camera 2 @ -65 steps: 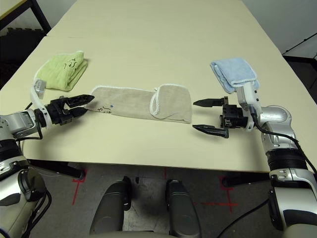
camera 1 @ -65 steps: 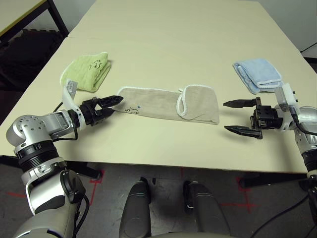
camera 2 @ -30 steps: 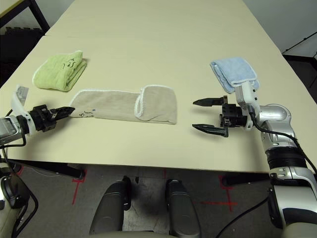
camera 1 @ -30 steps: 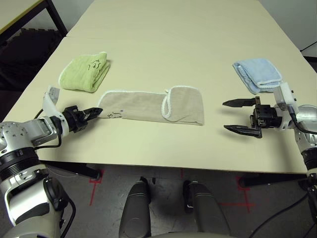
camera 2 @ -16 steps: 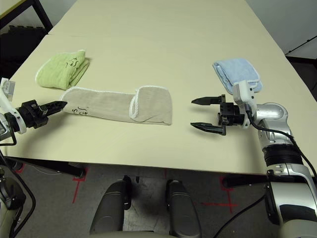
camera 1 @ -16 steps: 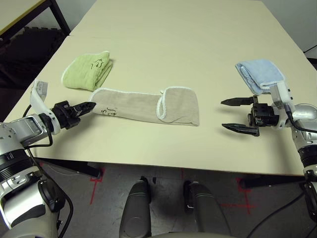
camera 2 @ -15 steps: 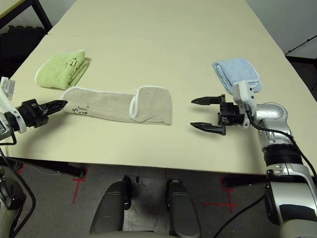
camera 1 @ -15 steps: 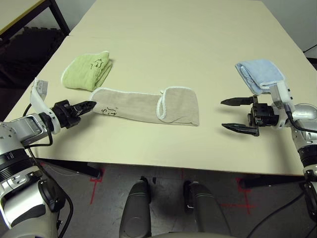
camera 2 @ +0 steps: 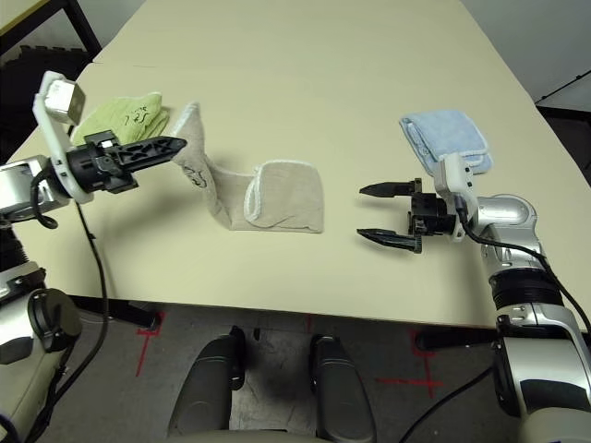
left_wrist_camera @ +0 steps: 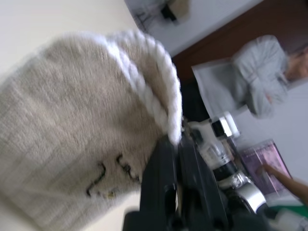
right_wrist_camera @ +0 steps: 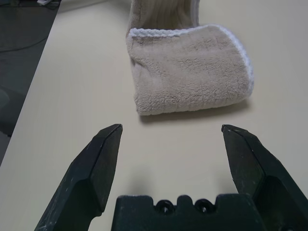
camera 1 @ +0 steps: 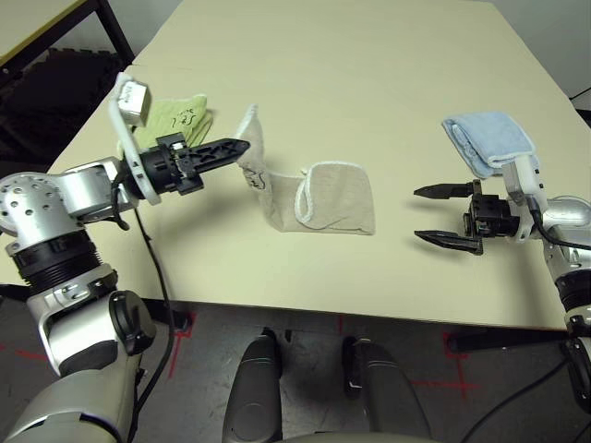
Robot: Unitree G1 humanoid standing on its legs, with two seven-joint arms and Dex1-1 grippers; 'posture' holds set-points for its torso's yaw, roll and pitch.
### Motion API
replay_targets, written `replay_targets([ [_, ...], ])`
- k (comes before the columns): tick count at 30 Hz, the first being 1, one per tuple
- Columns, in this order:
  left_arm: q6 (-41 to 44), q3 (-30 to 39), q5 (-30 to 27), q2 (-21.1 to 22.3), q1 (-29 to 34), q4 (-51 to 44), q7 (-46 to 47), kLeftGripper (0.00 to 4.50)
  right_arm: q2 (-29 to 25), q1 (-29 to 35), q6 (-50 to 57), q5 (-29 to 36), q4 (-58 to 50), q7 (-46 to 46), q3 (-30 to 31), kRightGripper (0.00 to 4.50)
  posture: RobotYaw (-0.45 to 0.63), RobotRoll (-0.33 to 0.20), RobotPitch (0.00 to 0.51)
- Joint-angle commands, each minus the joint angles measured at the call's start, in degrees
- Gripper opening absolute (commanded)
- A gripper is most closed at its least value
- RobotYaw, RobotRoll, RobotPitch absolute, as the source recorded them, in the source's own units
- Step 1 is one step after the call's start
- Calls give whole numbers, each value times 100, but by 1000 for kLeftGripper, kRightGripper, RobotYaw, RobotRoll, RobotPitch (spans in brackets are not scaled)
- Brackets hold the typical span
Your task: Fold the towel and set it aside.
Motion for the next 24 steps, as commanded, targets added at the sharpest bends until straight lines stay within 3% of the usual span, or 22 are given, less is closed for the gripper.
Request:
replay_targets([
  [1,-81,-257,209,-354,-167,20,246,25,-48,-25,-70,-55,52,-27,-48,4500,52,0,153],
  [5,-292,-688,360,-462,-204,125,54,25,-29,-127,-176,-81,203,-152,-89,4500,52,0,153],
  [14,-711,-1985,759,-9,14,144,-874,25,53,-323,162,133,304,-186,-214,4500,56,0,161],
  [24,-957,-2298,987,-394,-167,334,-1101,25,69,-330,126,79,308,-175,-209,4500,53,0,164],
])
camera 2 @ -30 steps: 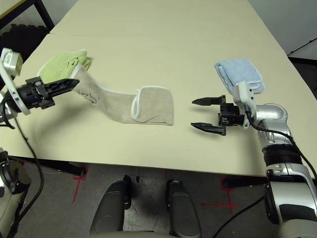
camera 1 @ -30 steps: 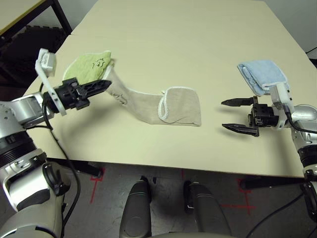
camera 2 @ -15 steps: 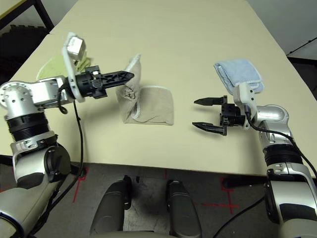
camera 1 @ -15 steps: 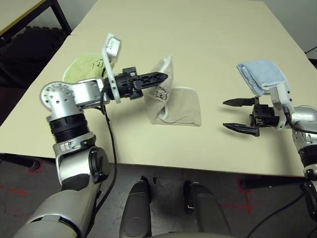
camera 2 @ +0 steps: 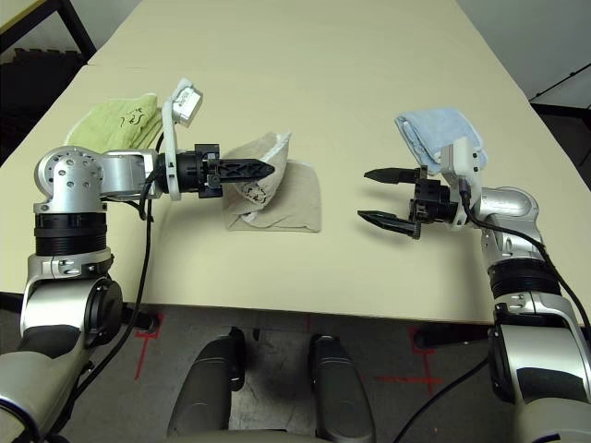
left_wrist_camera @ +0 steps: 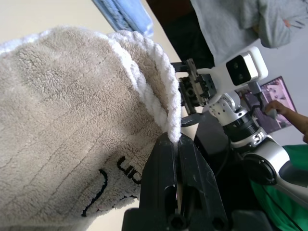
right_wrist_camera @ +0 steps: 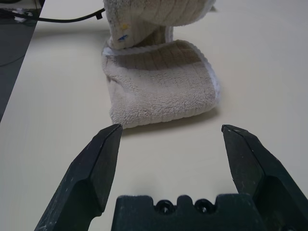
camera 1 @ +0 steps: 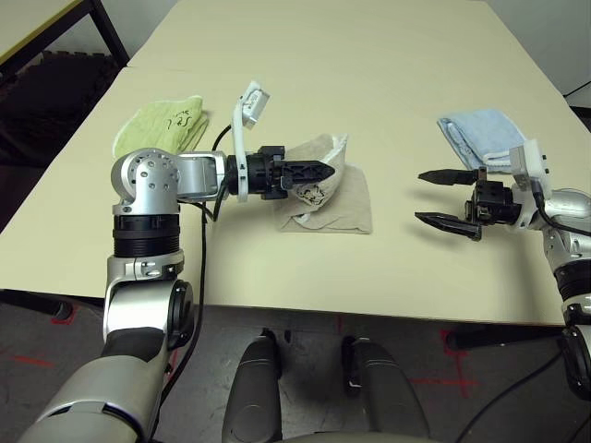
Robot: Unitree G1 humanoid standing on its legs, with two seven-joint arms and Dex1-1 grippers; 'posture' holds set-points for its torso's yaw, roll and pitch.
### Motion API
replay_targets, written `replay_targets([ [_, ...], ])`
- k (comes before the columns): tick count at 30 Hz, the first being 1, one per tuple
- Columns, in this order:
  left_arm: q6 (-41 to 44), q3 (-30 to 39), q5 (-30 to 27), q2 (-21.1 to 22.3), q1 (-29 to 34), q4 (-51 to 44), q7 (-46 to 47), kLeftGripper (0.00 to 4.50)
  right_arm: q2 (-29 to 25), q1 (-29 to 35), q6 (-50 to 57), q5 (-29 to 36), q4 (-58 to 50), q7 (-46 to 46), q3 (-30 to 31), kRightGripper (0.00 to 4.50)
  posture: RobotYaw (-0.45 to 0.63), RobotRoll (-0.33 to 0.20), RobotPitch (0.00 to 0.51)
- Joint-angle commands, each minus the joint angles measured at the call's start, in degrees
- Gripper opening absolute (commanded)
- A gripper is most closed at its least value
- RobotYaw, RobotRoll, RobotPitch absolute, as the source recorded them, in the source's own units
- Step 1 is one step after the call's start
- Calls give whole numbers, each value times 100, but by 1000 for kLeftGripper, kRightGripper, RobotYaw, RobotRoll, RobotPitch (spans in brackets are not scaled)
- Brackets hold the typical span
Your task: Fold the towel and set it aside.
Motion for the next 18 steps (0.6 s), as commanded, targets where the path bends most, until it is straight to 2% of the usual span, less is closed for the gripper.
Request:
replay_targets([
  [1,-60,-145,114,-146,-81,52,-52,25,-13,9,-12,-11,31,36,-55,4500,52,0,164],
  [8,-236,-329,370,-388,6,106,-30,25,-21,35,-40,-44,11,24,-44,4500,50,0,165],
  [18,-90,-536,348,-505,-1,-22,-230,25,7,-1,-88,-99,42,28,-6,4500,54,0,168],
])
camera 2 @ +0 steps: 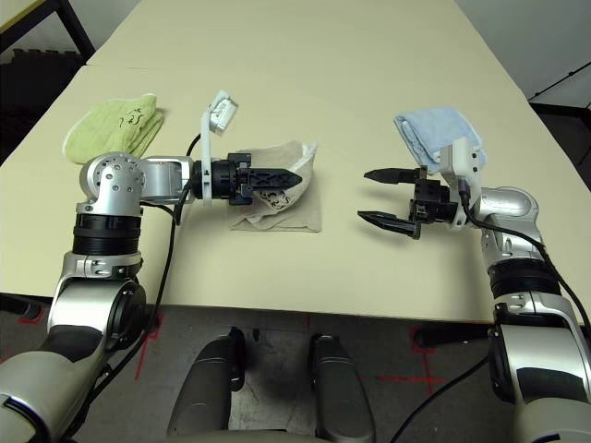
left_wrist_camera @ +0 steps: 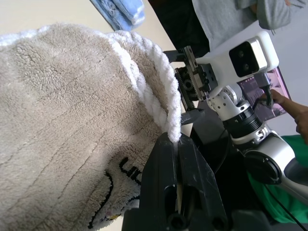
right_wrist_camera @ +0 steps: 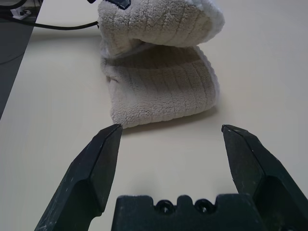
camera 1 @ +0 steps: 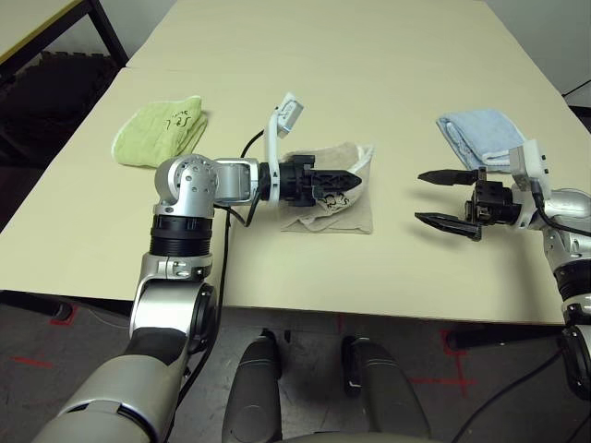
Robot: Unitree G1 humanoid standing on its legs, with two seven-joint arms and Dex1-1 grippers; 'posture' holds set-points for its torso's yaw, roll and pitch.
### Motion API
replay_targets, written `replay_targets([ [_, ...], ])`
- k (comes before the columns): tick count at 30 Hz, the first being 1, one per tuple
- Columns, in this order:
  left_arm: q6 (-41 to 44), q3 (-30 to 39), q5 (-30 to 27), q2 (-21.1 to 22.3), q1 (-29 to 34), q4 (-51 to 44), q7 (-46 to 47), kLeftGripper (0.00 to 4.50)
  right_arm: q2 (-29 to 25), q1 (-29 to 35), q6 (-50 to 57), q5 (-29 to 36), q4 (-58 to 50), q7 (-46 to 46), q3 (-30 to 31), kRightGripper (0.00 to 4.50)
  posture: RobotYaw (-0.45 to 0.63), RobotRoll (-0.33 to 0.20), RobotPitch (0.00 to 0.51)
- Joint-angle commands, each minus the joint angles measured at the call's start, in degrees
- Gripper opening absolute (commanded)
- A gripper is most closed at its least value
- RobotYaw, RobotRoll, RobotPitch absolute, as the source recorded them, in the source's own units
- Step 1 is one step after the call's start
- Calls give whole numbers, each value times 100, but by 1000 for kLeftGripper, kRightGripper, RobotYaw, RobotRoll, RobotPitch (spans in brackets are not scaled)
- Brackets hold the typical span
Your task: Fold the towel and set it aside.
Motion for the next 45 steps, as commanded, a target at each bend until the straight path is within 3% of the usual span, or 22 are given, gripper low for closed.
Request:
replay_targets([
  [1,115,-177,-7,-66,-2,-105,-146,25,9,-2,-58,-56,40,29,-5,4500,54,0,168],
  [10,-383,-729,519,-8,176,133,-250,25,5,35,-100,-70,11,22,-1,4500,43,0,163],
  [18,-889,-672,872,-216,70,313,-202,3024,-2,30,-150,-105,34,23,6,4500,43,0,158],
  [22,-771,-554,750,-188,28,33,-285,4447,17,-60,-181,-138,145,49,31,4500,51,0,155],
  [25,-653,-364,628,-56,-114,-89,-345,4447,68,-188,-164,-125,226,84,47,4500,55,0,155],
  [28,-930,-393,722,381,-129,-280,-683,4447,129,-317,-56,-58,268,120,6,4500,55,0,151],
  [30,-1865,-674,1087,1040,139,-548,-1447,4447,180,-397,150,38,199,148,-32,4500,55,0,151],
  [34,-3587,-806,1621,1901,701,-597,-2615,4447,340,-474,610,240,-66,134,-68,4500,63,0,149],
  [40,-5254,-720,1935,2114,1085,-105,-3800,4447,620,-590,632,292,-131,139,-73,4500,78,0,153],
  [43,-5789,-763,2025,2092,1073,190,-4334,4500,659,-669,468,204,4,270,-24,3864,70,0,155],
  [45,-6025,-794,2122,2069,1017,388,-4540,4500,667,-706,371,148,82,332,7,3194,65,0,156],
])
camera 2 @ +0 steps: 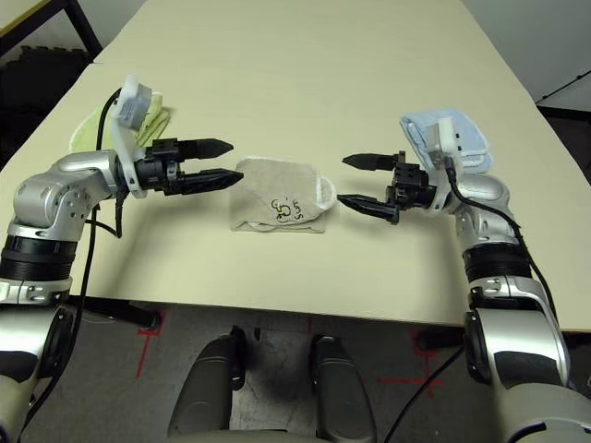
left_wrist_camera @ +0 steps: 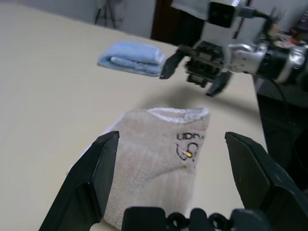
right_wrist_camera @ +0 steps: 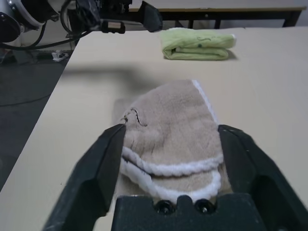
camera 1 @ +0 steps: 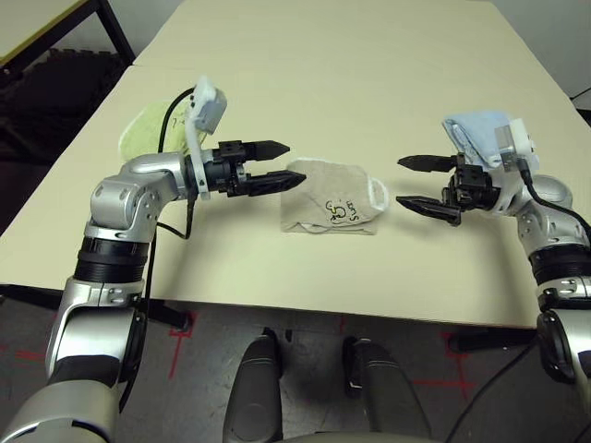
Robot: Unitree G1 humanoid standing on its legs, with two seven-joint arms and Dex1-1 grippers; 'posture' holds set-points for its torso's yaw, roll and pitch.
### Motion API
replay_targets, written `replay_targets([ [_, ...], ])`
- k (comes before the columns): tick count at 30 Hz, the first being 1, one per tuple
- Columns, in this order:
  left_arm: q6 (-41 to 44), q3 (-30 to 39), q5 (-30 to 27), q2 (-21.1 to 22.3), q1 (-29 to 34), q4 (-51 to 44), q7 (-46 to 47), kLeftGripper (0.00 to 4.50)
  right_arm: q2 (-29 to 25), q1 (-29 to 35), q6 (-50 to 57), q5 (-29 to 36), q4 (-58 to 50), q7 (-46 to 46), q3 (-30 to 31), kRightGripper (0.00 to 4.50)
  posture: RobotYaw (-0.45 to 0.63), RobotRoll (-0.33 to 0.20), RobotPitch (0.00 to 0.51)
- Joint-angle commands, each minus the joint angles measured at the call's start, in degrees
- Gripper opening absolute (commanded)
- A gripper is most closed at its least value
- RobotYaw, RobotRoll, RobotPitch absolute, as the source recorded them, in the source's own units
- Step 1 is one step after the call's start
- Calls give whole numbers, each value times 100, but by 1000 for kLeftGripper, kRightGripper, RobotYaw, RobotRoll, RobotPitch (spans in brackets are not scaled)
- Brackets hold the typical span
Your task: Fold the towel and set it aside.
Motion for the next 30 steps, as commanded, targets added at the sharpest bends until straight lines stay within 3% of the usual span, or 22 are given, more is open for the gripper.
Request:
replay_targets([
  [1,-509,-165,249,-14,-33,317,-455,4500,-17,-29,-214,-120,174,170,67,2802,61,0,156],
  [8,-1111,-211,519,-44,-132,798,-911,4500,-47,-41,-375,-197,323,307,36,103,53,0,157],
  [20,-2429,-283,1066,-112,-225,1725,-1430,4500,47,71,-105,-93,-104,245,46,42,36,0,176],
  [23,-2705,-228,1084,-190,-312,1928,-1527,3883,75,93,-73,-86,-161,244,45,0,33,0,182],
  [30,-3067,-227,1116,-354,-588,2420,-1684,1219,283,-2,195,-23,-392,140,83,0,22,0,190],
])
